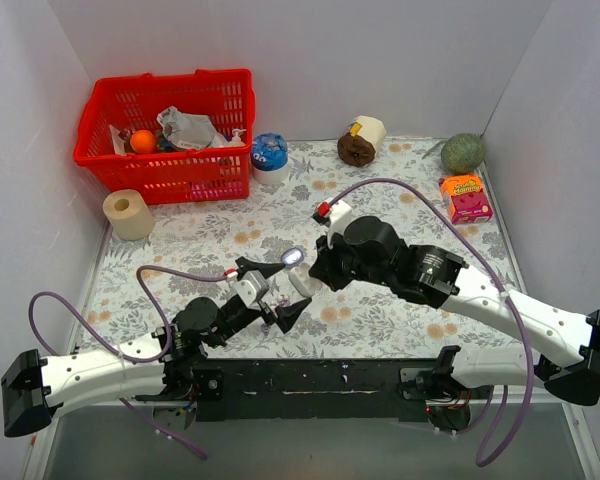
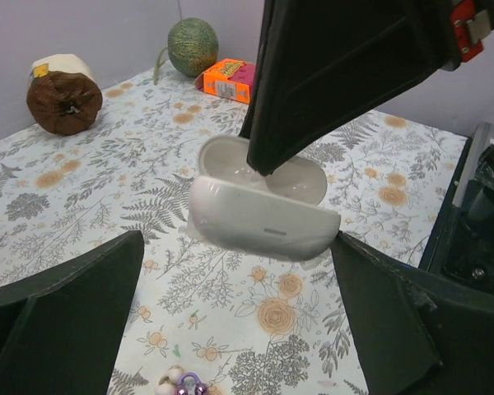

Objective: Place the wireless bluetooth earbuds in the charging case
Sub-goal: Adjust the charging case.

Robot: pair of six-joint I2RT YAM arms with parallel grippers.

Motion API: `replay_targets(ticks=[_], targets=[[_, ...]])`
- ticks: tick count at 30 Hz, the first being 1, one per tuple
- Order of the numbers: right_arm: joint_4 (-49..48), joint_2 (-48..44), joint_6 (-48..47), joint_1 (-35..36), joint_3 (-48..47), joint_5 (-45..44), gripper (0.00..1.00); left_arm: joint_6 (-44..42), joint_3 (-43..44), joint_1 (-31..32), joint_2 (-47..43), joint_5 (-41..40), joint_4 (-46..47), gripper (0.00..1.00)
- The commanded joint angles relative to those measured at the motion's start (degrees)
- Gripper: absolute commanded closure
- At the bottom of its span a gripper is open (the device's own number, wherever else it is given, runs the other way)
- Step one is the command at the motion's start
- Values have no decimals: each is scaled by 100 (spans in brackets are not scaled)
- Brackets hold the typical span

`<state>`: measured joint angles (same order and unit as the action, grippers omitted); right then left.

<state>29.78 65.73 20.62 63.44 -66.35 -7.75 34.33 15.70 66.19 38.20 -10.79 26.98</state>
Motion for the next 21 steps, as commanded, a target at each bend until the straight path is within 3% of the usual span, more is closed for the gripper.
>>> replay_targets(ticks=[1, 4, 8, 9, 11, 12, 15, 20, 21], targets=[[528, -315, -875, 2, -546, -166, 99, 285, 441, -10, 48, -810, -412, 2], [599, -456, -1427, 10, -581, -192, 99, 557, 539, -19, -119, -672, -676, 2], [371, -728, -2351, 133, -371, -411, 99, 1584, 783, -228, -524, 434, -825, 2], [336, -851, -2465, 151, -344, -446, 99, 1890, 907, -343, -454, 1298, -1000, 2], [379, -922, -2729, 151, -414, -412, 99, 2095, 1188, -676, -129, 2059, -1449, 2], [397, -966, -2808, 151, -449, -342, 99, 2157, 1372, -782, -24, 2881, -1607, 2], [528, -888, -3064, 160, -677, -201, 99, 2350, 1654, -1152, 372, 4027, -1608, 2], [520, -834, -3336, 177, -871, 115, 99, 2158, 1962, -1311, 978, 4383, -1608, 2], [546, -791, -3337, 178, -897, 142, 99, 2131, 1998, -1311, 1049, 4427, -1582, 6]])
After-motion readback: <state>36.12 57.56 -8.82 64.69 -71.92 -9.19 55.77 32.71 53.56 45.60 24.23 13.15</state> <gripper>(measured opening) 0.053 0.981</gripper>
